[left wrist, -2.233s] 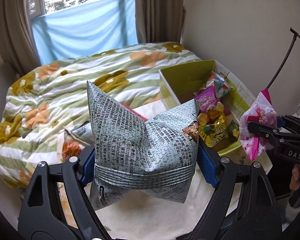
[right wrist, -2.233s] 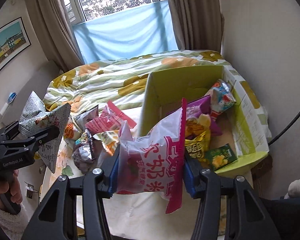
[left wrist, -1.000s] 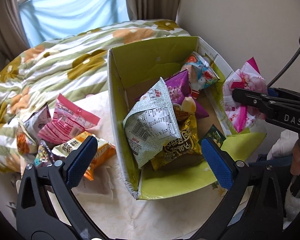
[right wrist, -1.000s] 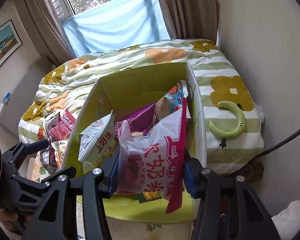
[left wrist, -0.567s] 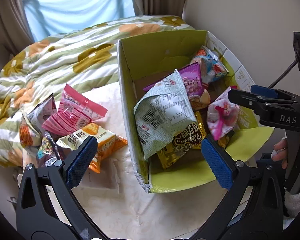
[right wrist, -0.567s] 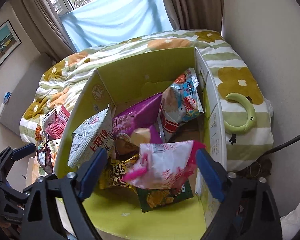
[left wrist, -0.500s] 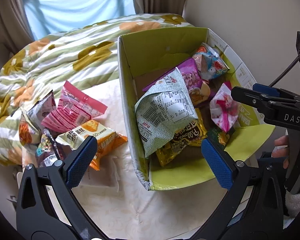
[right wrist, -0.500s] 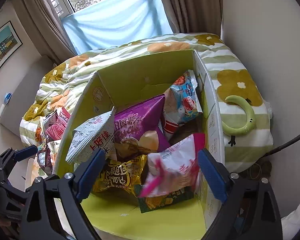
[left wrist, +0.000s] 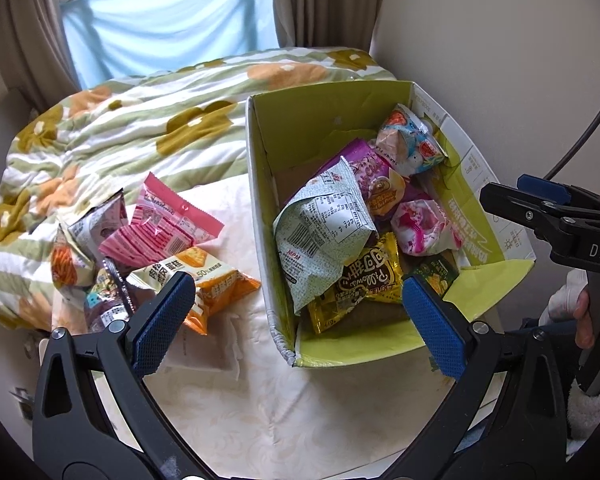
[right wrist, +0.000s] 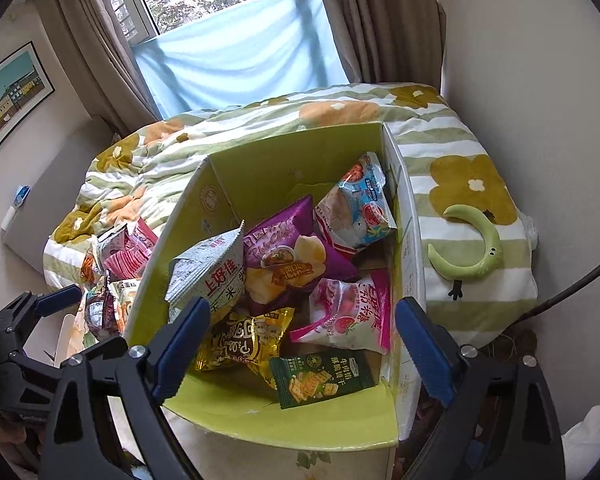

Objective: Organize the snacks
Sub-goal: 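Move both grippers back toward the remaining snacks on the table, then grasp the dark brown bag with the left gripper while the right grasps the pork floss bag, then lift and carry both bags over the cardboard box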

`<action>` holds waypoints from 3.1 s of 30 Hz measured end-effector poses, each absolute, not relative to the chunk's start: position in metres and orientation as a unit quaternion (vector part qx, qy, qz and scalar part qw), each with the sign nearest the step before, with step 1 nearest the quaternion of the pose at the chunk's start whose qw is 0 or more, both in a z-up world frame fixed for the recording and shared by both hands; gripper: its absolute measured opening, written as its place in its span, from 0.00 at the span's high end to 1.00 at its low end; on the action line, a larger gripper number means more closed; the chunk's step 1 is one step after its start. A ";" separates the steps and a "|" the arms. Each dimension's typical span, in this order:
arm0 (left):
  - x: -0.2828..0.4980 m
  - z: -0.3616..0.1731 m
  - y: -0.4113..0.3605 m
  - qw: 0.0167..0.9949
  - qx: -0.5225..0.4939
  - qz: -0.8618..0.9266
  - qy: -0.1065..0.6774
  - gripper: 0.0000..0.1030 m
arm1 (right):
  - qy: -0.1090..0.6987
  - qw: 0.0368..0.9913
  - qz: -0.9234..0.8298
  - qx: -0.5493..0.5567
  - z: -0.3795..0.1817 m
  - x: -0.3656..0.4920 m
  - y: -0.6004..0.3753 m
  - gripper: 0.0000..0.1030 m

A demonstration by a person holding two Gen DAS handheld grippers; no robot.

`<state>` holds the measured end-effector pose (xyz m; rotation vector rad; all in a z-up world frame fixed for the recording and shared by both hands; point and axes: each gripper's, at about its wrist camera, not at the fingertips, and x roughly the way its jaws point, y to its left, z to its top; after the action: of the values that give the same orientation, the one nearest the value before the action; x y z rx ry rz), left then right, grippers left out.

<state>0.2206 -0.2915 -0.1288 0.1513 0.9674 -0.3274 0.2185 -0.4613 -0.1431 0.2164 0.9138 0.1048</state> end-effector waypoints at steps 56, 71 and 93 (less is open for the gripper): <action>0.274 -0.243 -0.051 0.805 0.202 -0.327 0.451 0.01 | 0.453 0.876 0.009 -0.165 -0.218 0.252 -0.153 0.11; 0.293 -0.274 -0.087 0.787 0.213 -0.337 0.470 0.01 | 0.480 0.846 0.022 -0.232 -0.264 0.275 -0.142 0.17; 0.296 -0.290 -0.102 0.767 0.203 -0.318 0.519 0.41 | 0.504 0.832 0.060 -0.225 -0.281 0.292 -0.143 0.34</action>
<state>0.2956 -0.1017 -0.2899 0.4402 1.1268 -0.6901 0.2917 -0.1430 -0.2810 -0.4764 1.0694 0.1269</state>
